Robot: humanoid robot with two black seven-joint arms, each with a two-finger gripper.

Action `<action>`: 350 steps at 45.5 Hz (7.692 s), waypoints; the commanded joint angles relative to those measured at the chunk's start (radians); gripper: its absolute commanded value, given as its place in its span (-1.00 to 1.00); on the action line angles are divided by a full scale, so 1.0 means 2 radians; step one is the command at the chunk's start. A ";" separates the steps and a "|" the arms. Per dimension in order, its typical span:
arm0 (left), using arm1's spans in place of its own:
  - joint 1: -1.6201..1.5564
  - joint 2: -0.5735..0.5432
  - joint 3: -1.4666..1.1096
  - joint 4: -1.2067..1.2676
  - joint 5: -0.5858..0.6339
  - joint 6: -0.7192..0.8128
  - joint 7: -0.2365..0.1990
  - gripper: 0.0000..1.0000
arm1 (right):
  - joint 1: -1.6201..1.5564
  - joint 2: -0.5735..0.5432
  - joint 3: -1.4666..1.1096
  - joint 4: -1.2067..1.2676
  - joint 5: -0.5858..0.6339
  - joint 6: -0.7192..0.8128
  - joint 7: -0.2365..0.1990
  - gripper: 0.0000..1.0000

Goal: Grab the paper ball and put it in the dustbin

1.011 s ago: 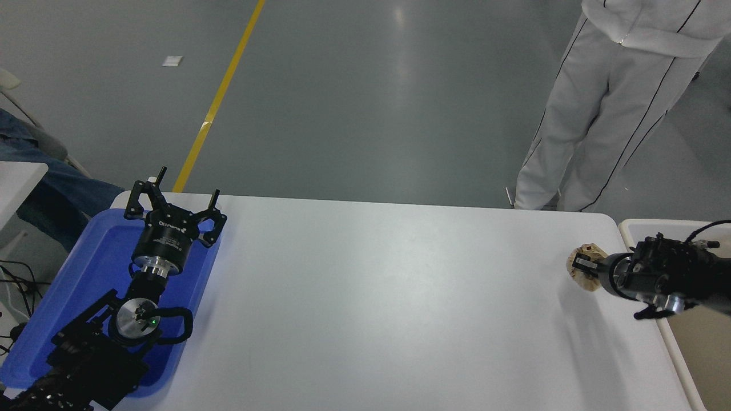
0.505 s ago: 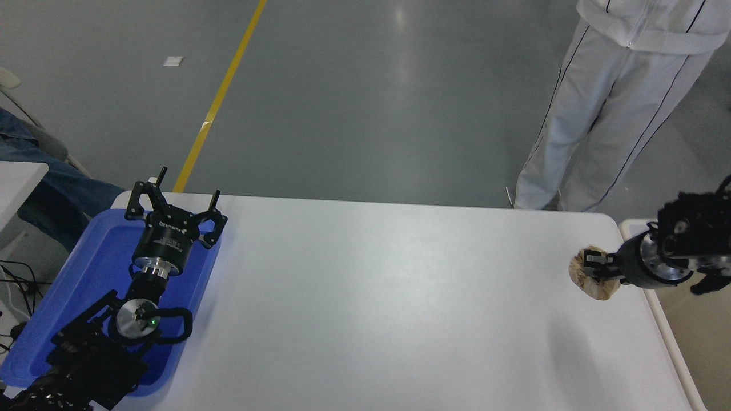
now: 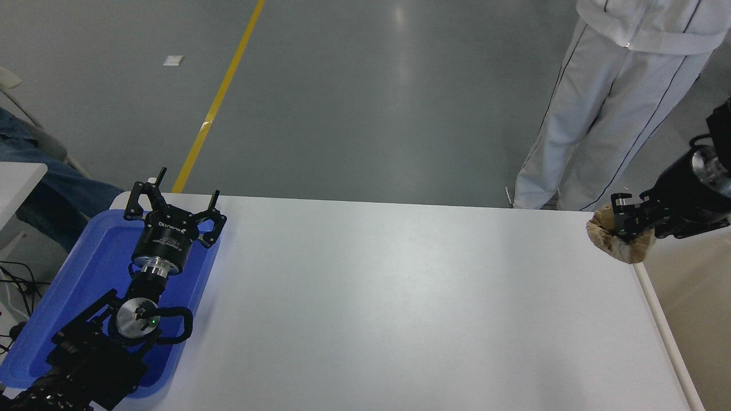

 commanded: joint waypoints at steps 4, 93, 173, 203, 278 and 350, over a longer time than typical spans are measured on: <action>0.000 0.000 0.000 0.000 0.000 -0.001 0.000 1.00 | 0.086 0.011 -0.010 0.022 0.001 0.033 0.000 -1.00; 0.000 0.000 0.000 0.000 0.000 0.000 0.000 1.00 | -0.019 -0.191 -0.188 -0.176 -0.018 0.033 -0.004 -1.00; 0.000 0.000 0.000 0.001 0.000 0.000 0.000 1.00 | -0.839 0.006 0.364 -0.682 -0.007 -0.379 -0.004 -1.00; 0.000 0.000 0.000 0.000 0.000 0.000 0.000 1.00 | -0.859 0.025 0.382 -0.680 -0.007 -0.393 -0.003 -0.94; 0.000 0.000 0.000 0.001 0.000 0.000 0.000 1.00 | -0.877 -0.012 1.012 -0.501 0.127 -0.359 0.078 0.98; 0.000 0.000 0.000 0.001 0.000 0.000 0.000 1.00 | -0.982 0.120 1.111 -0.291 0.037 -0.366 0.397 1.00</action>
